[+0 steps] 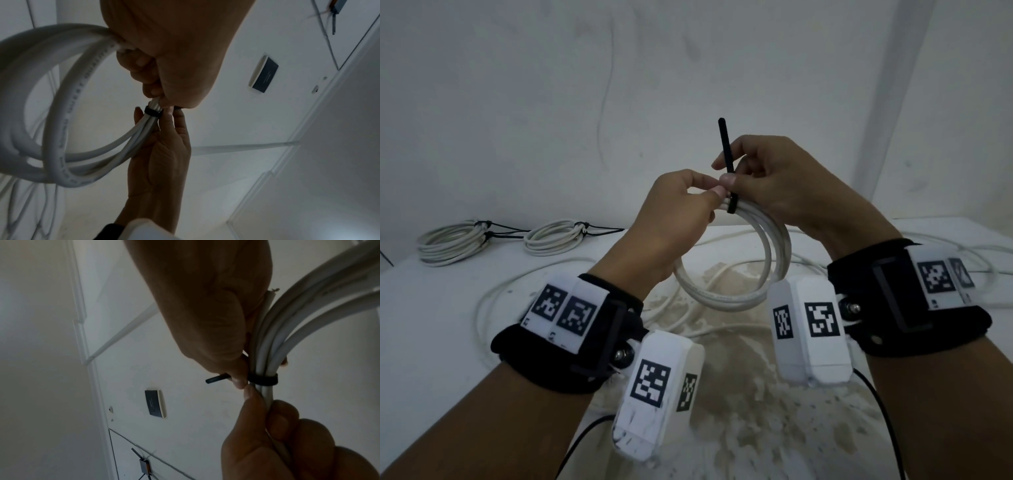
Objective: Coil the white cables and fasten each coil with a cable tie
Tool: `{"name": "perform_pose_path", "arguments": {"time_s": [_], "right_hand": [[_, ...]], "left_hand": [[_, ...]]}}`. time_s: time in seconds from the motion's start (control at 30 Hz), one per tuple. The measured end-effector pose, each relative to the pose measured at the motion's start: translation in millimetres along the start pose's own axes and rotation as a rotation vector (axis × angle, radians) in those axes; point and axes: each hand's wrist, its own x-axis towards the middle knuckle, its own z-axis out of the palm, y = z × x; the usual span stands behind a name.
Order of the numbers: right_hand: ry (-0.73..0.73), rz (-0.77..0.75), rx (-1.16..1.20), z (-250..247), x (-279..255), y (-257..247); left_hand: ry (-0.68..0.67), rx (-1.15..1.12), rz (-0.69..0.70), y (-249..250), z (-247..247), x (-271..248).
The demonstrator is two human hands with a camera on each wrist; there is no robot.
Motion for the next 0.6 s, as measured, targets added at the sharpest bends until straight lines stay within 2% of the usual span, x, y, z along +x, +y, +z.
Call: {"name": "perform_pose_path", "arguments": {"time_s": [0.2,0.37,0.6], "right_hand": [[0.173,0.079,-0.012,8.8,4.7,2.7],[0.214,0.134,0.004,14.3,5.7,2.8],[0.29,0.213,-0.186,18.1,7.8,6.2]], "left_hand": [[0.027,0.141,0.118,0.8,-4.8,0.4],[-0.071,0.186,0.176,0.3,-4.4,-2.4],[-0.109,0.211,0.213,-8.3,4.8,-3.0]]}}
